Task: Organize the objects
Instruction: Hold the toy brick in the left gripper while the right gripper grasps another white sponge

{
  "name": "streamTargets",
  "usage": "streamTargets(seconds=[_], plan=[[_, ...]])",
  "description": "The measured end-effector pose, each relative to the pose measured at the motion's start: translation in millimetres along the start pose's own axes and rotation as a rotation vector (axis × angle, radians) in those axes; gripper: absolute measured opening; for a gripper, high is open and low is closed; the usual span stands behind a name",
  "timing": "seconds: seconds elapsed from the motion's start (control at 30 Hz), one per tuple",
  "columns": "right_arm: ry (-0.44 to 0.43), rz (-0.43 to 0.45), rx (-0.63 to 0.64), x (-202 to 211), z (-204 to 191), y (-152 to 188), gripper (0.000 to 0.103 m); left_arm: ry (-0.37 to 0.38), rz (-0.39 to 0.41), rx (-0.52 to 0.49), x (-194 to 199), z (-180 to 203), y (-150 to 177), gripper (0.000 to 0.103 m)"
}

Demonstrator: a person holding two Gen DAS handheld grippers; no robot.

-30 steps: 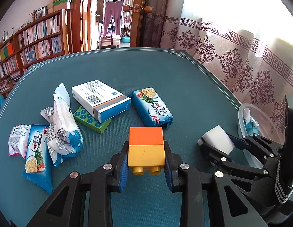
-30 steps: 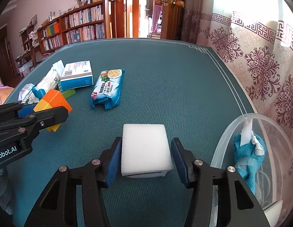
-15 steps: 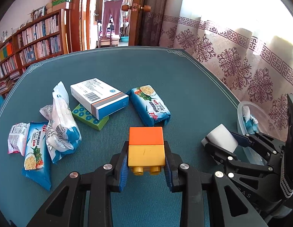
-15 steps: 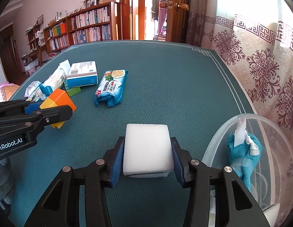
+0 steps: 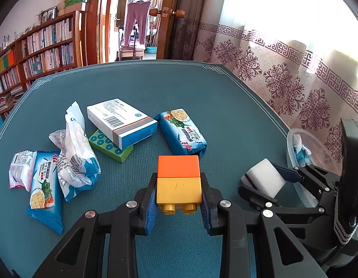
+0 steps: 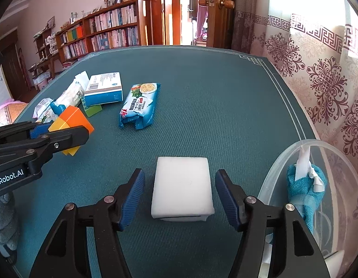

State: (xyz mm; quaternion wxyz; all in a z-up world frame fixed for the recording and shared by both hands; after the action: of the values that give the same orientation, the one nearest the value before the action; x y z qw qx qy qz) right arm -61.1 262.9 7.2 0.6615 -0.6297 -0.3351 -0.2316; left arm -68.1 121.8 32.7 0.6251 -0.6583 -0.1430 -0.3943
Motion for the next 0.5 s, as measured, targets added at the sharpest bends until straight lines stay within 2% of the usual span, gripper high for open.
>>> streamTargets(seconds=[0.1, 0.27, 0.5], plan=[[0.045, -0.023, 0.045, -5, -10, 3, 0.065, 0.000, 0.002, 0.006, 1, -2, -1, 0.033], [0.003, -0.019, 0.021, 3, -9, 4, 0.065, 0.002, 0.004, 0.004, 3, -3, 0, 0.033], [0.079, 0.009, 0.098, 1, -15, 2, 0.065, 0.004, -0.002, 0.001, 2, -3, 1, 0.033]])
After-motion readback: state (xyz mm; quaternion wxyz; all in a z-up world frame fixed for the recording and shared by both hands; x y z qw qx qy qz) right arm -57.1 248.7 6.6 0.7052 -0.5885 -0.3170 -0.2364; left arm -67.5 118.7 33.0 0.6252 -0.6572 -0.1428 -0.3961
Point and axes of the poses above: each gripper's, at about its wrist camera, not at the fingertips, and x roughly against the way its jaws point, z to its right, y to its underside, the point moved 1 cm from there along -x, roughly the way its jaws point, and after that the axes turned 4 degrees about -x, right-handed, at the moved point
